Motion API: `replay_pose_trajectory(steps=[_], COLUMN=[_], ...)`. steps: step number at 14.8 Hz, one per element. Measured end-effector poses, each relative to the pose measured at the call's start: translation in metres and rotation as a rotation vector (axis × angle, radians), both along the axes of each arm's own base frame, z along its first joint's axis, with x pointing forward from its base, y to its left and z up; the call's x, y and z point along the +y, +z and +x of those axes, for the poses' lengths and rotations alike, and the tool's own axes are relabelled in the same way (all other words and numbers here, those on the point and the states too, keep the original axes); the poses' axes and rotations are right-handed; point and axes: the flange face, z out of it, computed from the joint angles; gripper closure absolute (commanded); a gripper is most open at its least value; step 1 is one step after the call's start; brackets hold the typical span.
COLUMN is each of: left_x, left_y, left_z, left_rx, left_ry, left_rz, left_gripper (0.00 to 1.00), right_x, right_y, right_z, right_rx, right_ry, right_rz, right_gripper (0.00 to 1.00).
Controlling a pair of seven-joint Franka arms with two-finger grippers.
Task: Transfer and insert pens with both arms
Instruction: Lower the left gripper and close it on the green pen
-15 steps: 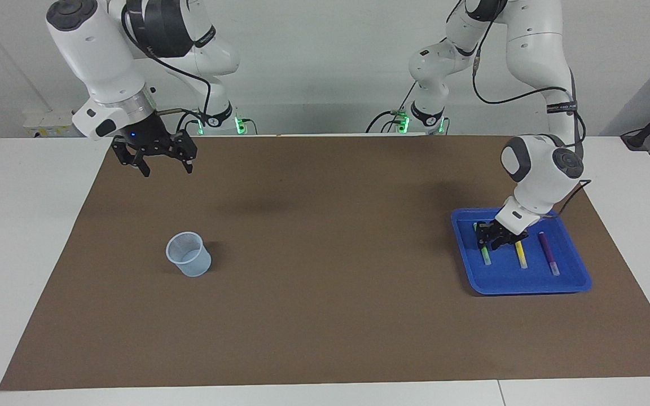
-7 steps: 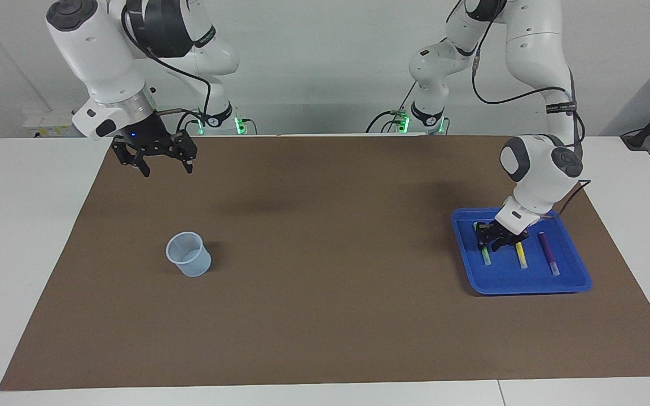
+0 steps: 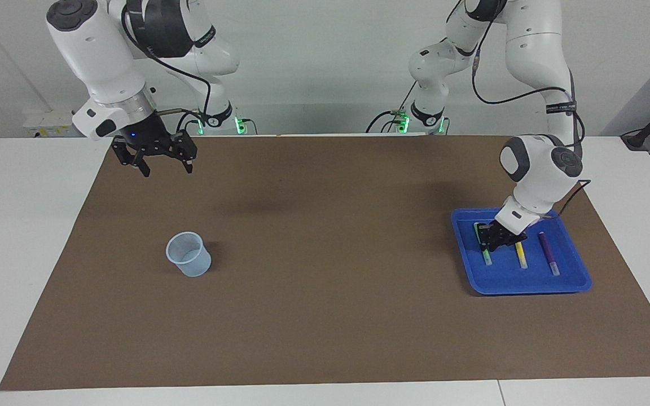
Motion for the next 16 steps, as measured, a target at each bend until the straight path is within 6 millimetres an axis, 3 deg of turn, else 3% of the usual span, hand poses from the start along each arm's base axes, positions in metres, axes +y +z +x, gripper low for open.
replay_pose_trajectory(steps=[7, 8, 9, 14, 15, 16], left_x=[0.0001, 0.0001, 0.0002, -0.0002, -0.0002, -0.0002], left_y=[0.0022, 0.0023, 0.003, -0.0009, -0.0008, -0.0008], left_z=[0.0006, 0.0006, 0.0007, -0.0003, -0.0003, -0.0002], left_rx=[-0.002, -0.002, -0.003, 0.004, 0.004, 0.004], left_ry=[0.0, 0.001, 0.001, 0.007, 0.01, 0.011], left_rz=[0.001, 0.001, 0.001, -0.001, -0.001, -0.001], left_gripper=[1.0, 0.58, 0.48, 0.48, 0.55, 0.68], right_x=[0.0, 0.0, 0.0, 0.0, 0.0, 0.0], right_y=[0.0, 0.0, 0.0, -0.0001, -0.0001, -0.0001], right_z=[0.0, 0.0, 0.0, -0.0001, -0.0001, -0.0001], right_rx=[0.0, 0.0, 0.0, 0.001, 0.001, 0.001], right_ry=[0.0, 0.0, 0.0, 0.0, 0.0, 0.0], right_rz=[0.0, 0.0, 0.0, 0.0, 0.0, 0.0], right_gripper=[0.0, 0.0, 0.0, 0.0, 0.0, 0.0])
